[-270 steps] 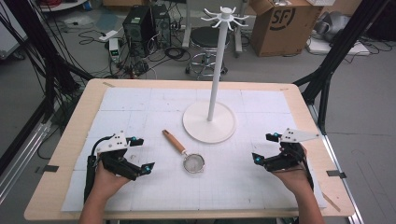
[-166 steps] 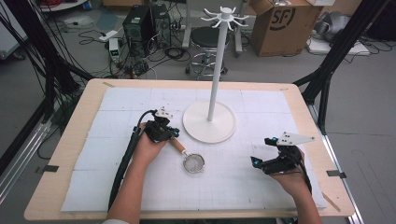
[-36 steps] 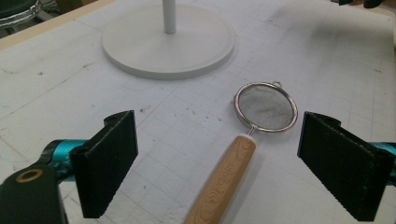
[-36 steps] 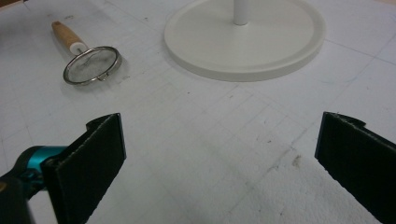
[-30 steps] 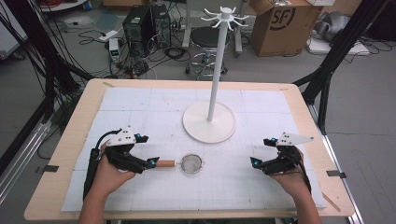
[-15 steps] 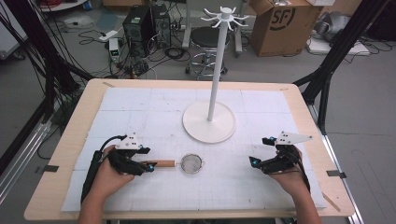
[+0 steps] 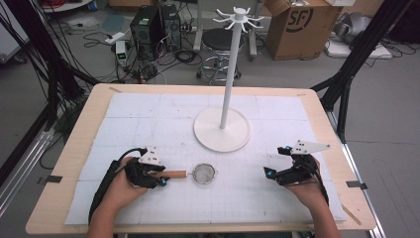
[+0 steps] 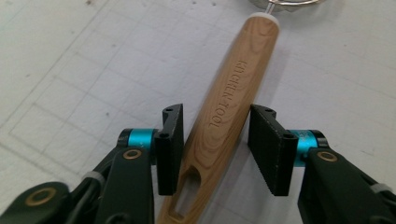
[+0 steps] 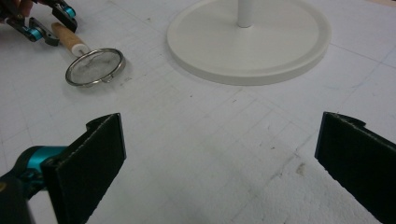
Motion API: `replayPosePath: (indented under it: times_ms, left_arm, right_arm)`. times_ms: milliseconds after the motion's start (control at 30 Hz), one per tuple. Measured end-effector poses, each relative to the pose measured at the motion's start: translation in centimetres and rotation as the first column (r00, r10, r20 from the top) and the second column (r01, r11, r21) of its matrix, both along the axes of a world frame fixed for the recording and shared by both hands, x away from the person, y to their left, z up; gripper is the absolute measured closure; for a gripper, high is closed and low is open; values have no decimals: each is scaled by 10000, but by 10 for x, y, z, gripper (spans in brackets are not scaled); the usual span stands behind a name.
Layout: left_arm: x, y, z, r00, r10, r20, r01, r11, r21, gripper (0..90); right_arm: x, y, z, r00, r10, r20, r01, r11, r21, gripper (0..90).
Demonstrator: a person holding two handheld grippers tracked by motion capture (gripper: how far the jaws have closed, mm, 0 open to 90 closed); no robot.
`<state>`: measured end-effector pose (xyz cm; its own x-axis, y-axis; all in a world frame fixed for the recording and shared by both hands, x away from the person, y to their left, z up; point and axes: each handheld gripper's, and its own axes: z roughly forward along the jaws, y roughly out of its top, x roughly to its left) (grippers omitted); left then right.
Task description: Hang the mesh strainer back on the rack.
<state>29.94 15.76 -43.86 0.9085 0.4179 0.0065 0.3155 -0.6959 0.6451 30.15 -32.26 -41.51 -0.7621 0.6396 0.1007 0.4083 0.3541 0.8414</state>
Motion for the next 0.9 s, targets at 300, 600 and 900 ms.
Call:
replayPosePath:
  times_ms: [300,600,900]
  left_arm:
    - [-7,-21,3,9956,-920,189,913,9952,341,688]
    - [-10,-44,3,9909,-1336,174,1334,9910,133,691]
    - [-13,-76,2,9805,-1948,251,1947,9809,57,687]
  right_arm:
    - [-1,0,1,10000,-69,-56,69,10000,60,7]
    - [-1,-1,1,10000,-6,38,6,10000,69,7]
    - [-2,-3,2,9999,-93,39,93,9999,138,7]
